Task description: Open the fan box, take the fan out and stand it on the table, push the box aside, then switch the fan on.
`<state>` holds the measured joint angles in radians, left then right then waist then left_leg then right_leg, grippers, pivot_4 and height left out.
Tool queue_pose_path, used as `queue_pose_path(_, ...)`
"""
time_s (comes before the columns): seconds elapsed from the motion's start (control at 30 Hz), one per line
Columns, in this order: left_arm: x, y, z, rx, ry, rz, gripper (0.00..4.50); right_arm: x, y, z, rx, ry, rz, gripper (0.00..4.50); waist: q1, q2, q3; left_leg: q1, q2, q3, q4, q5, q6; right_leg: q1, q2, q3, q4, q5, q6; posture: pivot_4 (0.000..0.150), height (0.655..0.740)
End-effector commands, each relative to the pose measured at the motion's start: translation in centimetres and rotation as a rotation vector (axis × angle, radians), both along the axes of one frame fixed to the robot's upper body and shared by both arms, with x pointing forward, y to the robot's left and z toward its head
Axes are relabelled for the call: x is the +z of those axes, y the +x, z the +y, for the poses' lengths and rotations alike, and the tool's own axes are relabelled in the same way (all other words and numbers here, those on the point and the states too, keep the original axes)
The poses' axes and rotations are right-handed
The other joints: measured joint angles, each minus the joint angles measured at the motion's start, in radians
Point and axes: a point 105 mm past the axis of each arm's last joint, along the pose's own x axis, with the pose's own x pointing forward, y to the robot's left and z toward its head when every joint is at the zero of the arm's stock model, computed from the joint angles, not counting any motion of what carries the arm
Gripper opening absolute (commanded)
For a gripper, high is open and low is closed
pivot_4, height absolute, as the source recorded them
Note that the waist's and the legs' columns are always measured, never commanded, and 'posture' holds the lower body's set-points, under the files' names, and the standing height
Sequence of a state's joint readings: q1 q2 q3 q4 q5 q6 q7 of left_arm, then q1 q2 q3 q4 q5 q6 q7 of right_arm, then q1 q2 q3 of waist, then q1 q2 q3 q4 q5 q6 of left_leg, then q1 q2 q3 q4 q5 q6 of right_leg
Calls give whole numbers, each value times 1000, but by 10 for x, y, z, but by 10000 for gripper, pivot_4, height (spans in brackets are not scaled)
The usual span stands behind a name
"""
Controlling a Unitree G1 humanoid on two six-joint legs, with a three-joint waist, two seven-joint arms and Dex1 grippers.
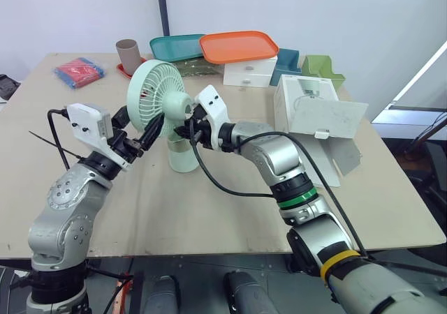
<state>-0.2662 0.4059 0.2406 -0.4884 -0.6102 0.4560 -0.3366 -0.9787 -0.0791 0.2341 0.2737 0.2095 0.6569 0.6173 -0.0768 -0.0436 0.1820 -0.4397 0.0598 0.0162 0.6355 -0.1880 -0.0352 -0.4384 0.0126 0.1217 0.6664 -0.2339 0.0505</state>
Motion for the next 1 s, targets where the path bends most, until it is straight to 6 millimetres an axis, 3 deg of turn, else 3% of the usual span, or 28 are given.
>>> queue_pose_path(0.03, 23, -18, 17, 46, 12, -101, 39620, 31, 10, -7, -53, 85, -65, 3977, 0, 0, 0, 0, 0, 0, 0, 0, 0, 0, 0, 0, 0, 0, 0, 1500, 7400)
queue_pose_path(0.1, 31, -23, 26, 48, -40, -113, 44134, 34, 16, -13, -79, 89, -69, 3977, -1, 0, 0, 0, 0, 0, 0, 0, 0, 0, 0, 0, 0, 0, 0, 1500, 7400)
queue_pose_path(0.2, 47, -32, 40, 23, -117, -120, 44673, 37, 23, -23, -116, 81, -78, 3977, -1, 0, 0, 0, 0, 0, 0, 0, 0, 0, 0, 0, 0, 0, 0, 1500, 7400)
queue_pose_path(0.33, 48, -35, 56, -25, -79, -53, 44673, 49, 21, -32, -86, 123, -99, 3977, -1, 0, 0, 0, 0, 0, 0, 0, 0, 0, 0, -1, 0, 0, 0, 1500, 7400)
queue_pose_path(0.47, 27, -38, 60, -119, 6, 73, 44673, 59, -17, -37, 155, 182, -142, 3977, -1, 0, 0, -1, 0, -2, 1, 0, 0, 0, 0, -2, 0, 0, 0, 1500, 7400)
queue_pose_path(0.63, -5, -43, 63, -245, 83, 201, 44673, 50, -57, -57, 336, 167, -149, 3977, -1, 0, 0, -1, 1, -3, -2, -1, 0, -1, 0, -4, 0, -2, -2, 1500, 7400)
queue_pose_path(0.7, -13, -42, 66, -273, 87, 222, 37981, 45, -67, -64, 369, 158, -146, 3977, -1, 1, 1, -1, 1, -4, -2, -1, 0, -1, 0, -7, 1, -3, -4, 1500, 7400)
queue_pose_path(0.77, -19, -42, 66, -298, 92, 245, 34828, 42, -72, -66, 383, 154, -145, 3977, 0, 1, 1, -1, 2, -4, -2, -1, 0, -1, 0, -8, 1, -4, -5, 1500, 7400)
queue_pose_path(0.8, -27, -41, 65, -306, 99, 264, 33612, 38, -76, -68, 390, 145, -144, 3977, 0, 1, 1, -1, 2, -5, -2, 0, 0, -1, 0, -9, 1, -4, -6, 1500, 7400)
queue_pose_path(0.9, -60, -37, 56, -344, 128, 311, 24549, 15, -78, -65, 374, 83, -130, 3977, -1, 1, 1, 0, 3, -5, -2, 1, -2, -1, 0, -10, 1, -4, -5, 1500, 7400)
queue_pose_path(0.97, -68, -37, 51, -376, 135, 321, 19691, 12, -77, -64, 360, 82, -128, 3977, 0, 1, 0, 3, 3, -4, -1, 1, -2, 1, 0, -10, 1, -5, -2, 1500, 7400)
queue_pose_path(1.0, -70, -36, 48, -390, 137, 318, 19691, 11, -76, -64, 353, 85, -128, 3977, -1, 1, 0, 3, 3, -4, -1, 1, -2, 1, 0, -10, 1, -5, -2, 1500, 7400)
